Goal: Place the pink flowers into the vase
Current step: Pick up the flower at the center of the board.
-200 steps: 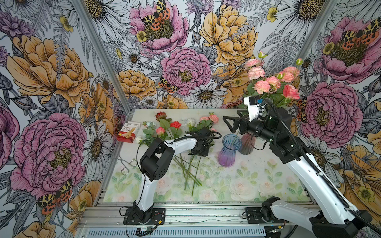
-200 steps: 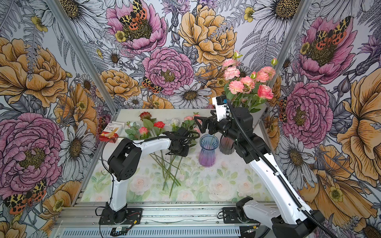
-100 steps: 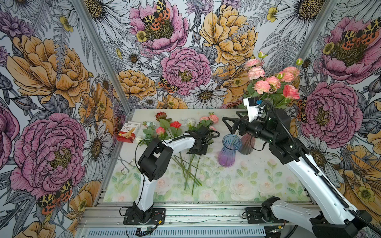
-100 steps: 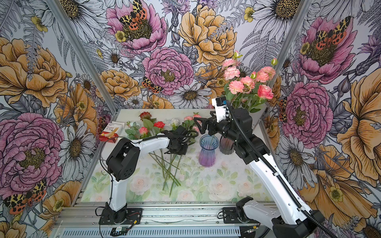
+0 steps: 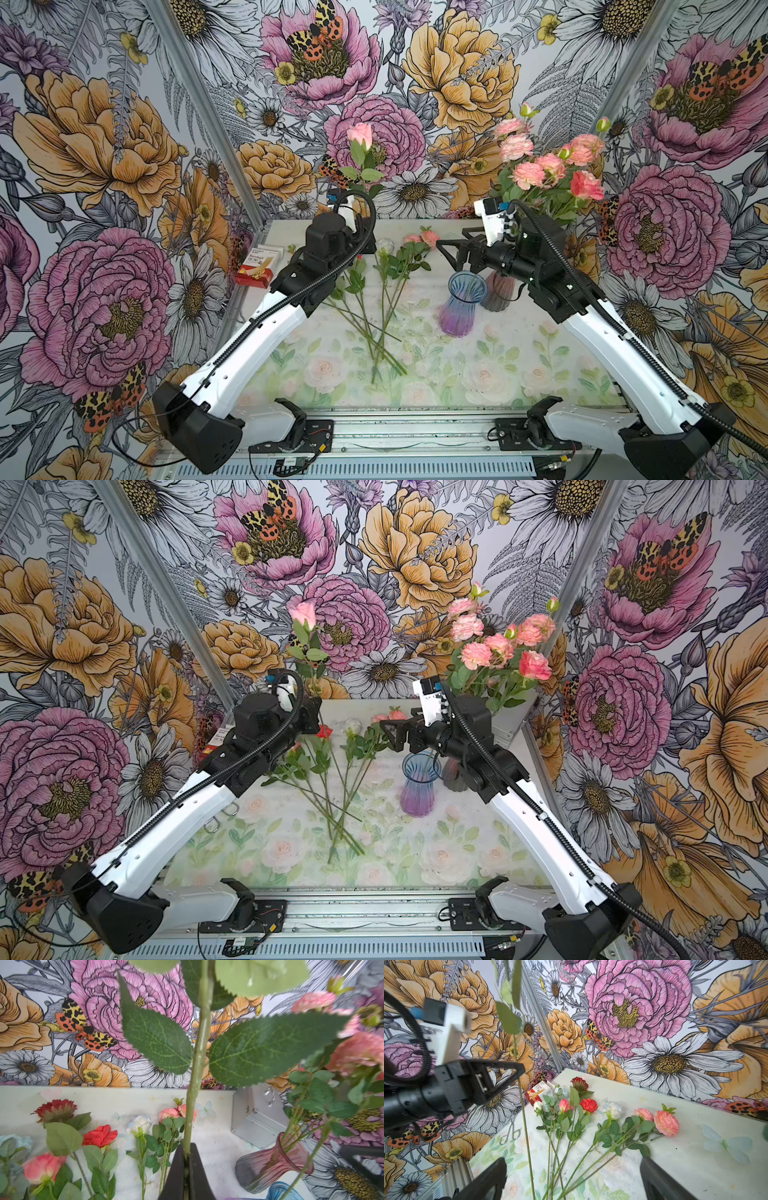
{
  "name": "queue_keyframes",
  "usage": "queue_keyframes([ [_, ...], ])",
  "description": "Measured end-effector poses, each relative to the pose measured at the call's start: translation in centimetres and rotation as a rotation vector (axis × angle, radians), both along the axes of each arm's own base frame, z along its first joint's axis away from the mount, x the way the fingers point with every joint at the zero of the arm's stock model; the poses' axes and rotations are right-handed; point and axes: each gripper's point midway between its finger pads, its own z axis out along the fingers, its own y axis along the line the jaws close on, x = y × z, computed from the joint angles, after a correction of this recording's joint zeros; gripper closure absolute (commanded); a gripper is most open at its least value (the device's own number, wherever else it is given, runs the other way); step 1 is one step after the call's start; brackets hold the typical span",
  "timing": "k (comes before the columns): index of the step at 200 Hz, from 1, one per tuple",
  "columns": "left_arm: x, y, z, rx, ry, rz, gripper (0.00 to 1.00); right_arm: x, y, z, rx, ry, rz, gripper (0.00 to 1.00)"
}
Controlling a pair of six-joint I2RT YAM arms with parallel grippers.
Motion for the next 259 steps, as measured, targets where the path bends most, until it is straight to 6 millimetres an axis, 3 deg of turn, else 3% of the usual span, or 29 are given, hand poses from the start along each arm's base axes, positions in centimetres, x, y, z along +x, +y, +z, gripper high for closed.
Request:
queue_keyframes([
  [48,-0.8,-1.6,-1.2,-0.065,-0.02,-0.044,1.0,-0.6,5.7,-1.5,-0.036,0.035,0.139,0.11],
  [85,-1.5,-2.8,0.1,-0.126,-0.058,-0.077,1.0,-1.1,8.4,-1.8,-0.049,0.039,0.206,0.2],
  [134,-2.6,-3.2,1.1,-0.207,-0.088,-0.098,1.0,-0.3,9.4,-2.8,-0.061,0.065,0.21,0.38],
  [207,-3.1,-4.2,1.3,-0.25,-0.097,-0.122,1.0,-0.2,9.9,-2.3,-0.056,0.056,0.22,0.41],
  [259,-3.3,-5.3,1.3,-0.276,-0.094,-0.148,1.0,0.4,10.7,-2.8,-0.053,0.061,0.223,0.56],
])
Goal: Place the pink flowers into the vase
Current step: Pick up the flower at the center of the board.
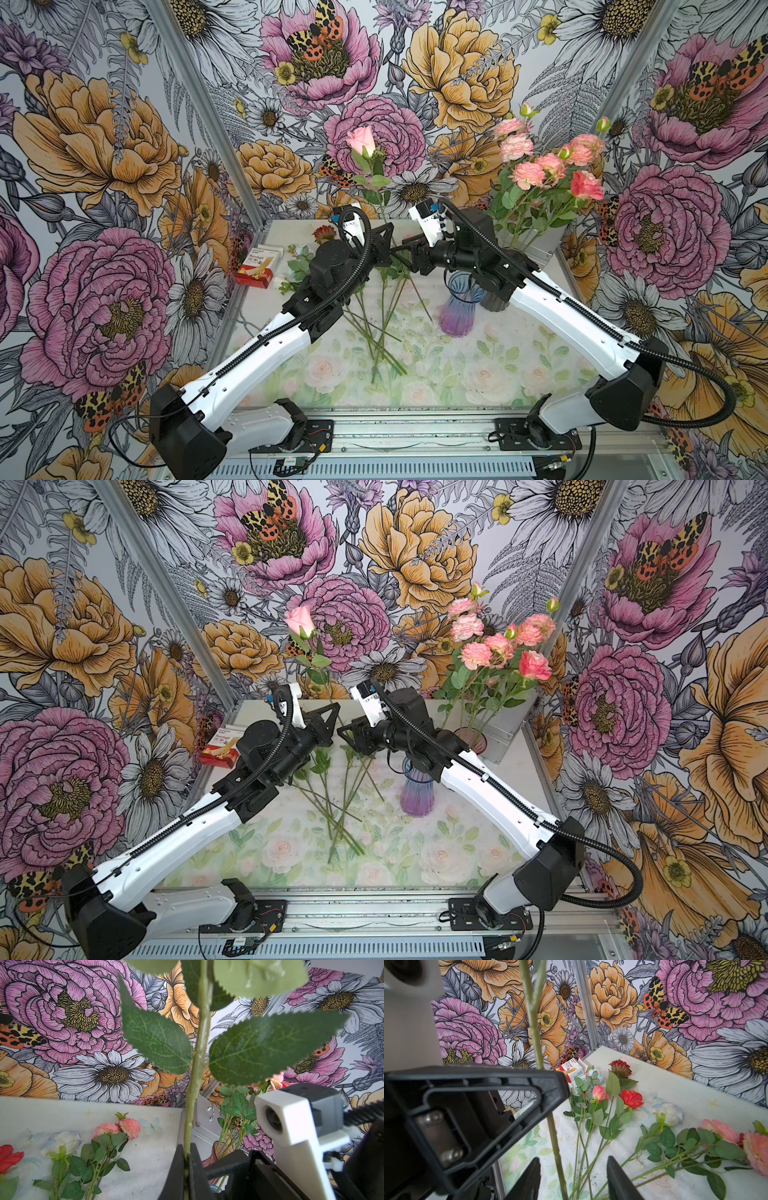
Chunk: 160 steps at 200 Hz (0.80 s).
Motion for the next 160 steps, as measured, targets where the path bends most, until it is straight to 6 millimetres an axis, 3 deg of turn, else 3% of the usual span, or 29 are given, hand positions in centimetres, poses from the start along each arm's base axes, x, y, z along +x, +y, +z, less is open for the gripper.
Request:
queue_keyframes([
  [18,-0.1,-0.1,0.1,-0.004,0.0,-0.005,1.0,0.2,0.3,-0.3,0.0,0.009,-0.001,0.69],
  [46,-0.1,-0.2,0.1,-0.005,-0.001,-0.008,1.0,0.2,0.7,0.0,0.006,0.006,0.011,0.99],
  [51,-0.1,-0.2,0.1,-0.006,-0.003,-0.008,1.0,0.0,0.8,0.1,0.013,0.011,0.022,1.0],
  [71,-0.1,-0.1,0.2,-0.011,-0.004,-0.008,0.61,-0.2,1.0,0.3,0.014,0.005,0.021,1.0],
  [80,-0.1,-0.1,0.1,-0.005,-0.004,-0.008,0.5,-0.1,1.0,0.3,0.013,0.003,0.014,1.0],
  [125,-0.2,0.7,-0.2,0.003,0.004,0.004,0.26,1.0,0.1,0.3,0.007,-0.008,-0.035,1.0],
  [160,-0.8,4.5,0.8,-0.007,-0.016,0.074,0.02,2.2,-2.0,0.5,0.004,-0.018,-0.095,1.0],
])
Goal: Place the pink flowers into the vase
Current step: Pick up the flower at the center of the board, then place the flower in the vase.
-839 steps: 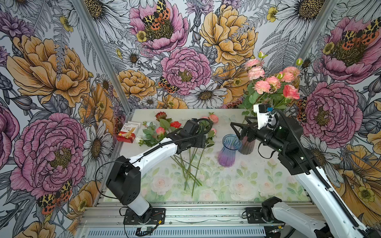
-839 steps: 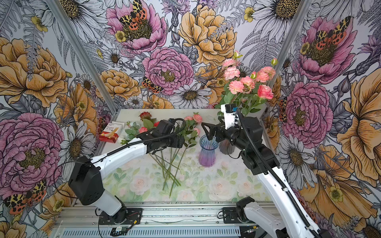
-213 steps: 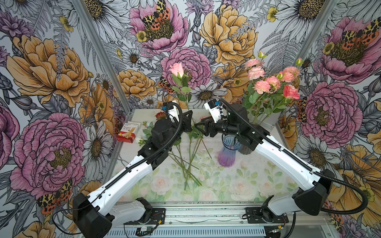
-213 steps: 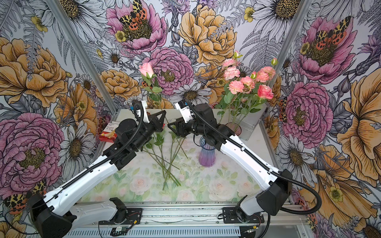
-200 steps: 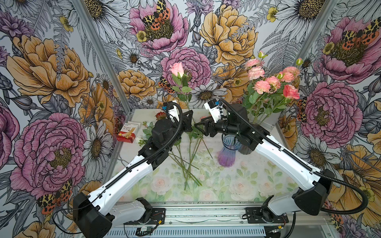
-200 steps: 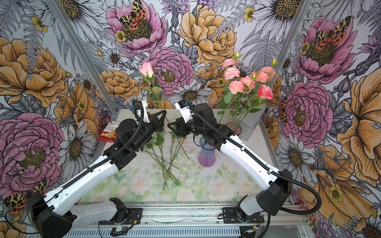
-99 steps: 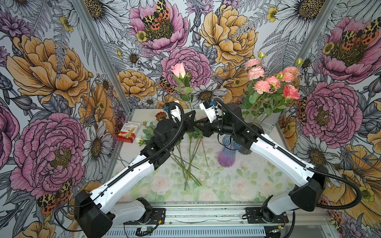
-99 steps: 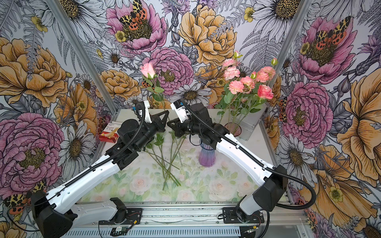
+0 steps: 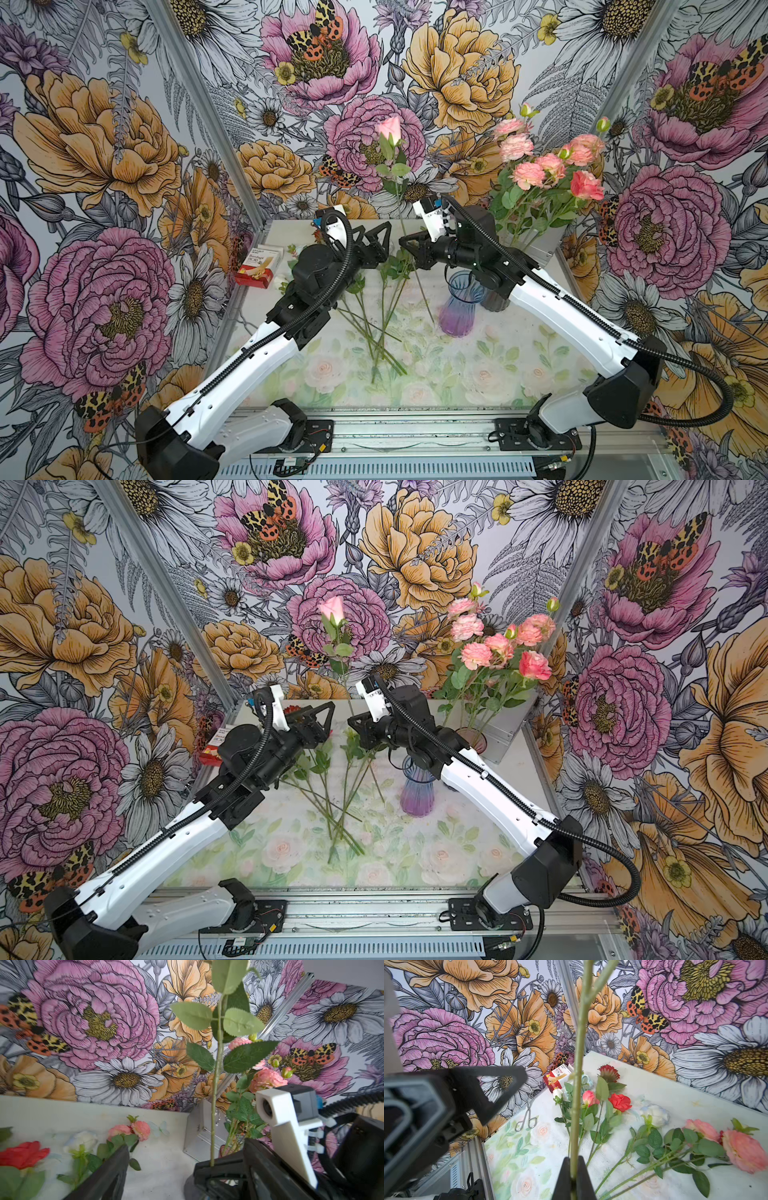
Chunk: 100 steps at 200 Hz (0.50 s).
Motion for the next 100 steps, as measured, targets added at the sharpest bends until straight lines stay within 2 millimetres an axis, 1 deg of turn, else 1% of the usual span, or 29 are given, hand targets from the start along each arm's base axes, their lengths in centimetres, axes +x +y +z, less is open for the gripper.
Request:
queue_keyframes([
  [23,-0.7,2.3,1.3,-0.025,-0.027,0.04,0.01,0.8,-2.1,0.7,-0.006,-0.034,-0.054,1.0],
  [36,-1.0,2.9,1.7,-0.031,-0.036,0.048,0.02,1.2,-3.5,1.5,-0.012,-0.068,-0.091,1.0],
  [45,-1.1,2.9,1.7,-0.032,-0.037,0.044,0.02,1.4,-4.5,2.2,-0.014,-0.095,-0.116,1.0],
  [56,-1.1,2.6,1.4,-0.026,-0.031,0.032,0.02,1.6,-5.6,3.1,-0.02,-0.132,-0.145,1.0],
  [77,-0.8,2.0,0.0,-0.007,0.0,0.009,0.02,2.0,-7.5,4.5,-0.036,-0.197,-0.197,1.0],
  [100,-0.4,1.3,-1.8,0.016,0.042,-0.01,0.02,2.9,-9.2,5.1,-0.066,-0.238,-0.249,1.0],
])
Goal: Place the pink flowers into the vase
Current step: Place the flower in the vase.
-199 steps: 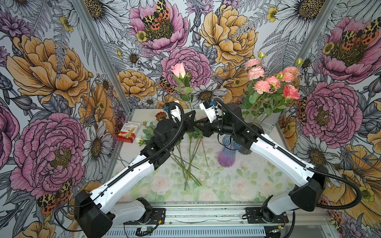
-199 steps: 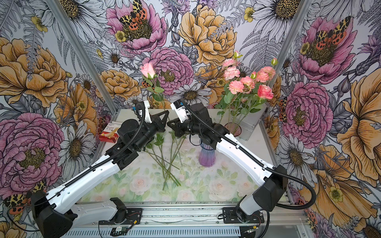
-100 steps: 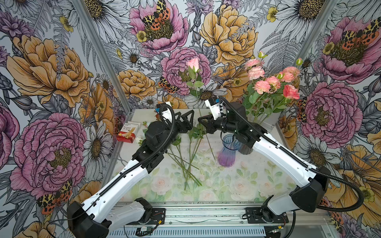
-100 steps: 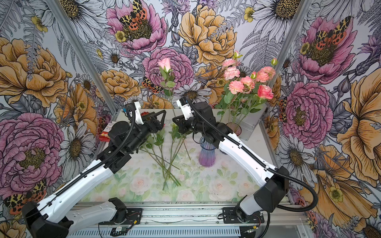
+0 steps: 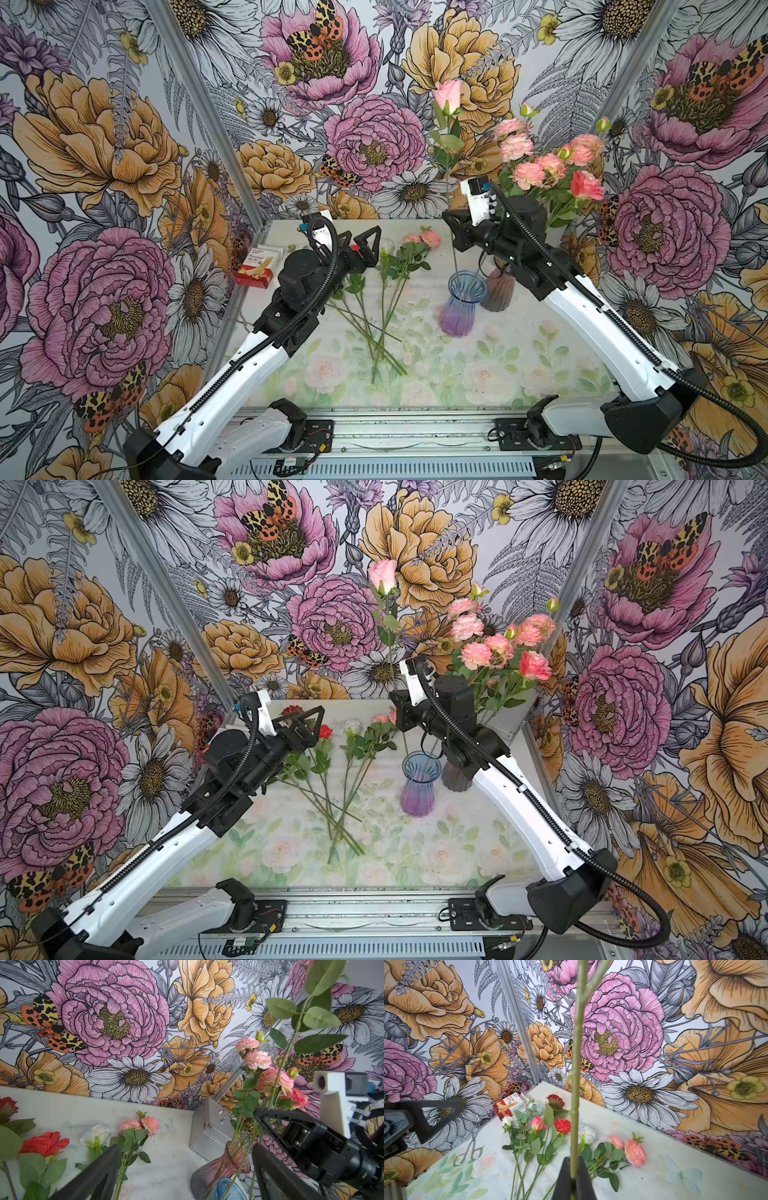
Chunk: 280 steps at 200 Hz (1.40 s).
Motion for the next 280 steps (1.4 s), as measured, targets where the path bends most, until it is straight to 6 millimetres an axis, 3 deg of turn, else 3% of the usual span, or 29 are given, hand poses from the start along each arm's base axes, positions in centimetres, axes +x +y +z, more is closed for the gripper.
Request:
queue_keyframes([
  [50,0.3,-1.1,-1.3,0.013,0.036,-0.04,0.02,1.9,-2.5,-0.6,-0.02,-0.085,-0.083,1.0],
  [100,0.2,-1.9,-1.9,0.021,0.051,-0.073,0.02,1.9,-3.3,-6.4,-0.037,-0.103,-0.117,1.0],
  [149,0.7,-3.0,-3.3,0.041,0.087,-0.095,0.01,2.0,-3.8,-8.0,-0.031,-0.115,-0.145,1.0],
  [205,1.0,-3.4,-4.9,0.068,0.132,-0.099,0.01,0.9,-4.6,-11.9,-0.045,-0.057,-0.162,1.0],
  [234,1.1,-3.5,-5.6,0.079,0.15,-0.099,0.01,0.3,-5.1,-13.4,-0.04,-0.035,-0.174,0.89],
  [280,1.2,-3.7,-6.2,0.089,0.168,-0.104,0.02,0.0,-5.4,-14.0,-0.032,-0.022,-0.189,0.73],
])
